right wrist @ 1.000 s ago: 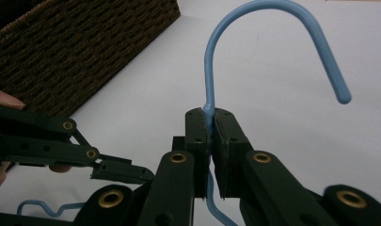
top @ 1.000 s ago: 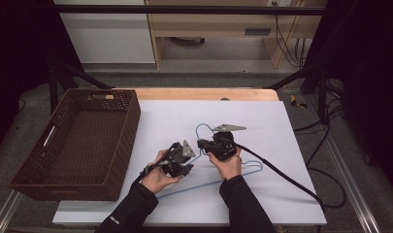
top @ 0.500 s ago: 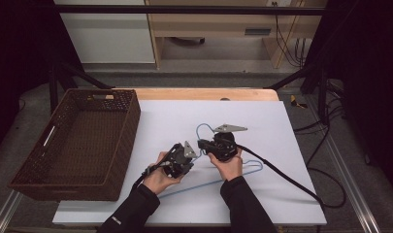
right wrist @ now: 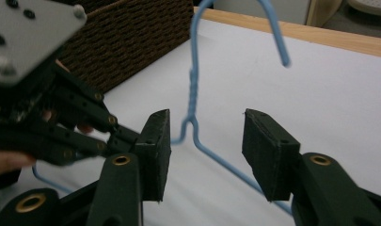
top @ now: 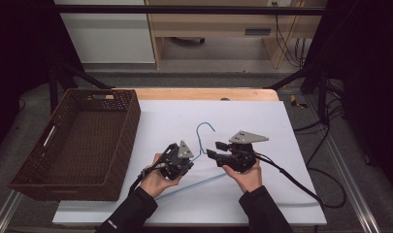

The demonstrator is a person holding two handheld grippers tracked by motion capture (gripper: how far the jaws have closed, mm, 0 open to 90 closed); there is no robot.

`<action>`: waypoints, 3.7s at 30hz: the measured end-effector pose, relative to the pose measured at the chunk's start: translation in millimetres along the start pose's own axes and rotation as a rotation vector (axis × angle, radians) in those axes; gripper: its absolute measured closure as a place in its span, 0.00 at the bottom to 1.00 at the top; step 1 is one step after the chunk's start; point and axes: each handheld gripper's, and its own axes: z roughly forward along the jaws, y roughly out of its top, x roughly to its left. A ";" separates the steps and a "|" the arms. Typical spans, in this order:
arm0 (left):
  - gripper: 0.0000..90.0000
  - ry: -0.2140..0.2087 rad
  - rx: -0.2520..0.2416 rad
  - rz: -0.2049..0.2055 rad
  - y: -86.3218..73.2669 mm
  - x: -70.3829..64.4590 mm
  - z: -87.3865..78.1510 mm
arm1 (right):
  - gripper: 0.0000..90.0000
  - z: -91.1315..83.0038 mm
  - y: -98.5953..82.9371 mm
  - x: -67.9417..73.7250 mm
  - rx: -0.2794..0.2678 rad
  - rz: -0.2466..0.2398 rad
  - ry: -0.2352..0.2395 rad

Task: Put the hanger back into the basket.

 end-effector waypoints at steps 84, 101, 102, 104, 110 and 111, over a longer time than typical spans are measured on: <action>0.97 0.472 -0.159 -0.254 -38.1 155.6 -228.8 | 0.04 -88.8 -55.3 -45.8 -0.045 -0.018 -0.172; 0.97 0.537 -0.117 -0.283 -73.9 187.3 -231.5 | 0.04 -88.2 -55.5 -46.1 -0.043 -0.021 -0.174; 0.96 0.541 -0.113 -0.284 -76.0 188.7 -231.1 | 0.04 -88.3 -55.5 -46.1 -0.043 -0.021 -0.174; 0.96 0.560 -0.102 -0.283 -80.3 190.9 -230.5 | 0.04 -88.3 -55.5 -46.0 -0.043 -0.021 -0.174; 0.96 0.574 -0.086 -0.302 -95.7 199.5 -230.6 | 0.04 -87.7 -55.6 -46.0 -0.041 -0.023 -0.173; 0.96 0.578 -0.085 -0.305 -98.3 200.9 -230.5 | 0.04 -87.6 -55.6 -45.8 -0.041 -0.020 -0.171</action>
